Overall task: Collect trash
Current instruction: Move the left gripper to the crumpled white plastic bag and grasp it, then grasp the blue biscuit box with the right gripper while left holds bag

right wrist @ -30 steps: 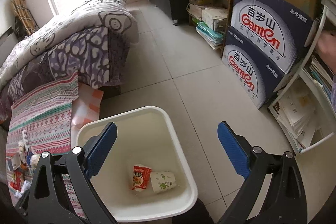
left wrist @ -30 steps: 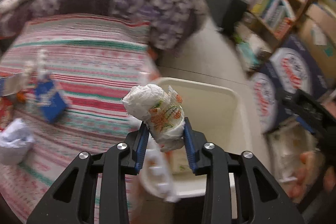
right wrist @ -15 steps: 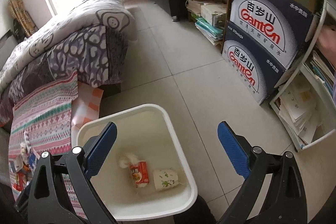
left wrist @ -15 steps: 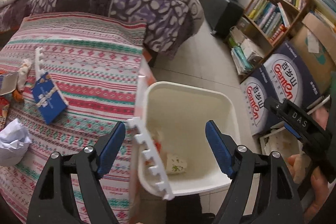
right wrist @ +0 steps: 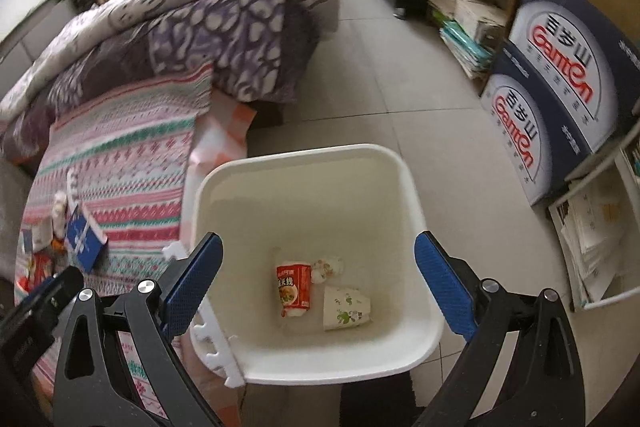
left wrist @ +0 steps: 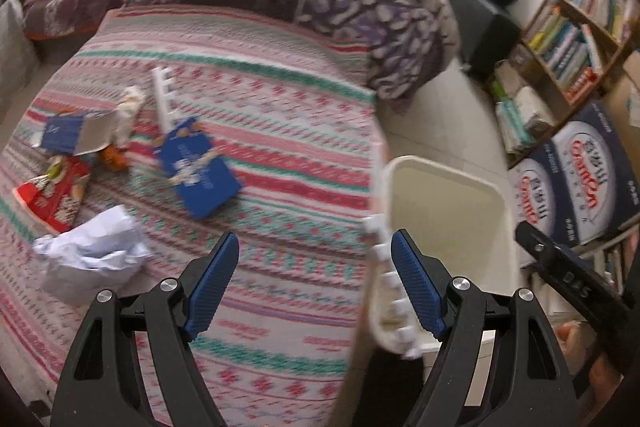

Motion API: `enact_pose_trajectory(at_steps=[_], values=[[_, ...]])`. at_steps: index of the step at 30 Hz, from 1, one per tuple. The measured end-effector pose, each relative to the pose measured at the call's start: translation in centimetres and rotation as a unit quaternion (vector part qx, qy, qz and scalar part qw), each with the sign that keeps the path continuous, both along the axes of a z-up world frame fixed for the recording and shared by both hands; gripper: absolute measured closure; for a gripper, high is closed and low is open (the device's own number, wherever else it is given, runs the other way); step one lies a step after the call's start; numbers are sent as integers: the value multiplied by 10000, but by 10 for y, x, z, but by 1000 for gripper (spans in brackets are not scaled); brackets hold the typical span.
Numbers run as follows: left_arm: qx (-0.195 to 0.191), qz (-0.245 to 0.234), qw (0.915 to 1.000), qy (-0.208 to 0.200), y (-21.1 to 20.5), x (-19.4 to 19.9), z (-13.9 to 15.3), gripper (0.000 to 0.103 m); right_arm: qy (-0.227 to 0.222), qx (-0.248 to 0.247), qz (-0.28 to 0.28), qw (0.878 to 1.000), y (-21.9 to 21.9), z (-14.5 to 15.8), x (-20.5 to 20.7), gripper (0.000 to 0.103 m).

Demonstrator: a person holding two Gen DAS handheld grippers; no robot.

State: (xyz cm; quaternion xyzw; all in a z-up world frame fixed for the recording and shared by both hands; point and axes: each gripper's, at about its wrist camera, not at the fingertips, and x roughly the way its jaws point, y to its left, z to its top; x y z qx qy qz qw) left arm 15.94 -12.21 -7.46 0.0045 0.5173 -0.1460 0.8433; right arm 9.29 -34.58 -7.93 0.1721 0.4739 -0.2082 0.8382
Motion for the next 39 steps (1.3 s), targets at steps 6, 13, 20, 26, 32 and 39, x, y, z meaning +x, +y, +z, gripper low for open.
enact_pose_trajectory(at_steps=[6, 13, 20, 26, 32, 39], values=[[674, 175, 9974, 178, 35, 11, -10, 26, 103, -46, 397, 9991, 28, -2, 9, 10], [2437, -405, 9690, 84, 55, 18, -23, 17, 172, -111, 812, 9965, 60, -1, 22, 10], [3305, -906, 9380, 518, 81, 28, -60, 14, 352, -211, 1163, 9924, 87, -9, 36, 7], [2874, -761, 9529, 594, 110, 34, -68, 40, 447, 63, 1276, 9908, 104, -17, 49, 7], [1895, -454, 9793, 545, 143, 33, -40, 60, 338, 141, 1445, 9888, 130, -16, 65, 7], [538, 120, 9980, 297, 177, 33, 9, 61, -2, -409, 2082, 9772, 185, -16, 92, 7]])
